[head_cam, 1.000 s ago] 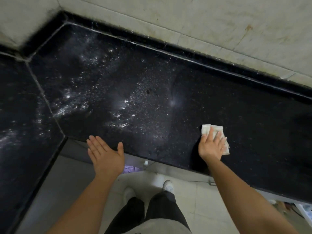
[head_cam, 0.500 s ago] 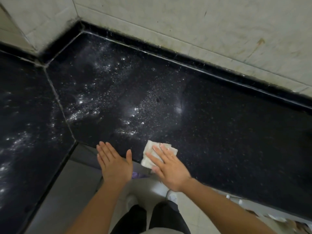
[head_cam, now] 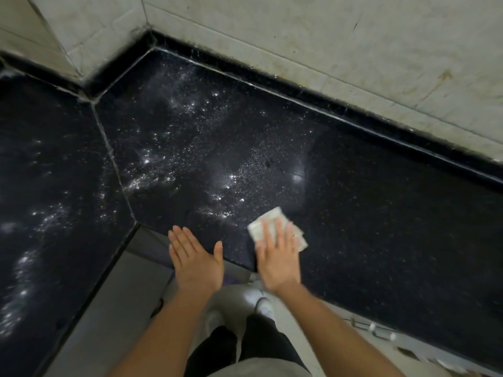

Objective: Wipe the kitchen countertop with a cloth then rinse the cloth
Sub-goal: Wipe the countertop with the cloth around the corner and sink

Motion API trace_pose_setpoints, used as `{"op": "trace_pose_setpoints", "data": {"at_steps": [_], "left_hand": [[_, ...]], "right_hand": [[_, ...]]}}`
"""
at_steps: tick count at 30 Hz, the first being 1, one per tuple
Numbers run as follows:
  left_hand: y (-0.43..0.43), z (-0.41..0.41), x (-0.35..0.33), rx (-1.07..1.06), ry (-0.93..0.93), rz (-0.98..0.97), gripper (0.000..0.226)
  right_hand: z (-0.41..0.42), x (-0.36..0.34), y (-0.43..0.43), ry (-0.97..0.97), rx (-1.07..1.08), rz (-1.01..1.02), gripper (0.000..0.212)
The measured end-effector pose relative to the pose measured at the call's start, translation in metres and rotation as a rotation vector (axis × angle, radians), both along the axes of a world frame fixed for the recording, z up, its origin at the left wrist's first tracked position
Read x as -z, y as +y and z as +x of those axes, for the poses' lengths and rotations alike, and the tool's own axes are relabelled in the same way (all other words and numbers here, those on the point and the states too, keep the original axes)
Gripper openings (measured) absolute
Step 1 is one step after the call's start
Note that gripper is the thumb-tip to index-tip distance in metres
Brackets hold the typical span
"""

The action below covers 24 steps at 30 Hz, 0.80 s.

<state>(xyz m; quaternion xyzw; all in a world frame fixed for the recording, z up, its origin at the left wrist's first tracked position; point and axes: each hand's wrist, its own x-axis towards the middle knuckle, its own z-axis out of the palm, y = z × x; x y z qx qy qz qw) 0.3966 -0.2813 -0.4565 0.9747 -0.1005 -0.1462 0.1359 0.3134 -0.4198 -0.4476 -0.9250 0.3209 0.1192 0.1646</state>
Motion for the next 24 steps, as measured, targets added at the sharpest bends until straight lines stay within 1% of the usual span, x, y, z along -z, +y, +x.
{"op": "trace_pose_setpoints", "data": {"at_steps": [2,4,6,8,11,13,15,18,22,24], "left_hand": [[-0.001,0.001,0.000,0.001,0.034,-0.013,0.098],[-0.001,0.003,-0.001,-0.002,0.068,-0.010,0.096],[-0.001,0.003,-0.005,-0.009,0.085,-0.003,0.095],[-0.001,0.002,-0.004,-0.005,0.068,-0.001,0.096],[-0.002,0.000,-0.002,-0.007,0.049,0.006,0.102],[-0.001,0.000,0.000,-0.019,0.059,0.031,0.104],[-0.001,0.000,0.000,-0.036,0.040,0.039,0.106],[-0.003,0.001,-0.007,-0.043,0.088,0.071,0.111],[-0.003,0.003,-0.016,-0.030,0.154,0.101,0.109],[-0.004,0.003,-0.018,-0.027,0.165,0.099,0.108]], "right_hand": [[-0.011,-0.003,0.022,-0.022,-0.197,0.050,0.053],[-0.020,-0.010,0.016,-0.028,-0.321,0.103,0.051],[-0.023,-0.015,-0.008,-0.022,-0.452,0.071,0.052],[-0.022,-0.017,-0.041,0.010,-0.499,0.012,0.053],[-0.004,-0.019,-0.098,0.043,-0.369,-0.028,0.053],[0.015,-0.019,-0.136,0.056,-0.273,-0.031,0.050],[0.037,-0.019,-0.170,0.091,-0.164,-0.015,0.053],[0.067,-0.016,-0.203,0.130,-0.026,0.012,0.056],[0.089,-0.014,-0.196,0.129,0.079,0.047,0.056],[0.080,-0.011,-0.170,0.122,0.004,0.031,0.057]]}}
